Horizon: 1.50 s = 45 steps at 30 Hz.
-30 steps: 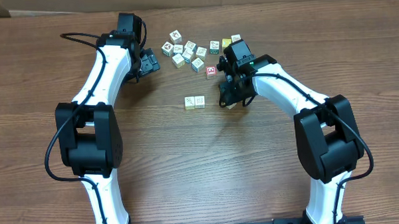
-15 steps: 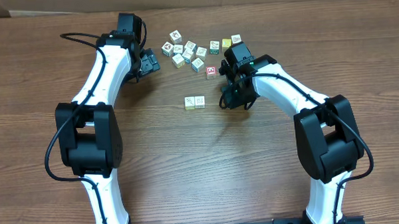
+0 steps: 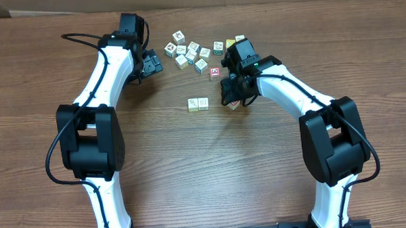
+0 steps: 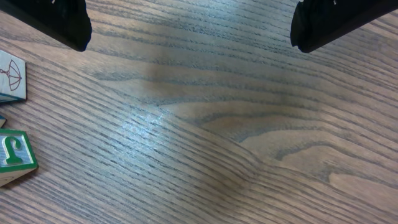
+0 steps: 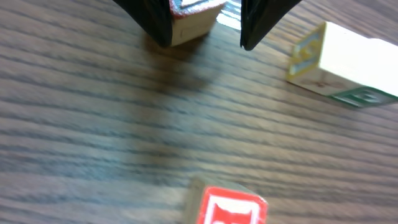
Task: Form a horizontal line
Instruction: 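Regrasp the red-bordered block and set it right of the pair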
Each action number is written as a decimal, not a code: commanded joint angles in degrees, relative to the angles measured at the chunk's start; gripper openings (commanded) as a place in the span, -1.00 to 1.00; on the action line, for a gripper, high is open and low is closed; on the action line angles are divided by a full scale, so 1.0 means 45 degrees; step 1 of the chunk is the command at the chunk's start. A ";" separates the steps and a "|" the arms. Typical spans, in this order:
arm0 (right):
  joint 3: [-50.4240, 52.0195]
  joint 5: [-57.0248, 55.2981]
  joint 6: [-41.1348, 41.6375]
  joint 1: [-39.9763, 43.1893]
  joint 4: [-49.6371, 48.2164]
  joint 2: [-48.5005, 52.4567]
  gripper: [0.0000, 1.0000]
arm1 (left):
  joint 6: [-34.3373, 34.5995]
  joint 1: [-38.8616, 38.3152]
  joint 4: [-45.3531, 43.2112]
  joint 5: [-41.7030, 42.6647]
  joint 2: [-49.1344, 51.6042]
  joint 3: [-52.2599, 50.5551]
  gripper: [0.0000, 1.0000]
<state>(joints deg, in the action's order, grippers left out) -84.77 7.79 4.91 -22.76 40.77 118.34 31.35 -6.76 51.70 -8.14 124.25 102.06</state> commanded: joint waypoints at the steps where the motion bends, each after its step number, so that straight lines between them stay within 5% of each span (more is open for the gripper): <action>1: 0.0044 0.0573 0.0398 -0.0024 -0.0131 -0.0316 -0.33 | -0.0112 -0.0087 0.0019 0.0058 0.0029 0.0253 1.00; 8: 0.0044 -0.0772 -0.0136 -0.0024 0.0680 -0.0316 0.09 | -0.0112 -0.0087 0.0024 0.0058 0.0029 0.0253 1.00; 15: 0.0044 -0.0976 -0.1831 -0.0024 0.1889 -0.0316 0.21 | -0.0112 -0.0087 0.0019 0.0058 0.0029 0.0253 0.99; 20: 0.0044 -0.1156 -0.1821 -0.0024 0.1948 -0.0316 -0.02 | -0.0112 -0.0087 0.0019 0.0058 0.0029 0.0253 1.00; 30: 0.0044 -0.1001 -0.1817 -0.0024 0.1447 -0.0316 -0.01 | -0.0112 -0.0087 0.0024 0.0063 0.0029 0.0253 0.99; 35: 0.0044 -0.0903 -0.1768 -0.0024 0.1433 -0.0316 -0.37 | -0.0112 -0.0087 0.0024 0.0063 0.0029 0.0253 0.99; 45: 0.0039 -0.0918 -0.1413 -0.0024 0.1015 -0.0316 -0.45 | -0.0112 -0.0087 0.0019 0.0063 0.0029 0.0253 0.99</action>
<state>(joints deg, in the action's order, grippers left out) -84.73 3.20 -2.81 -22.76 46.13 118.34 31.35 -6.76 51.68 -8.14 124.25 102.06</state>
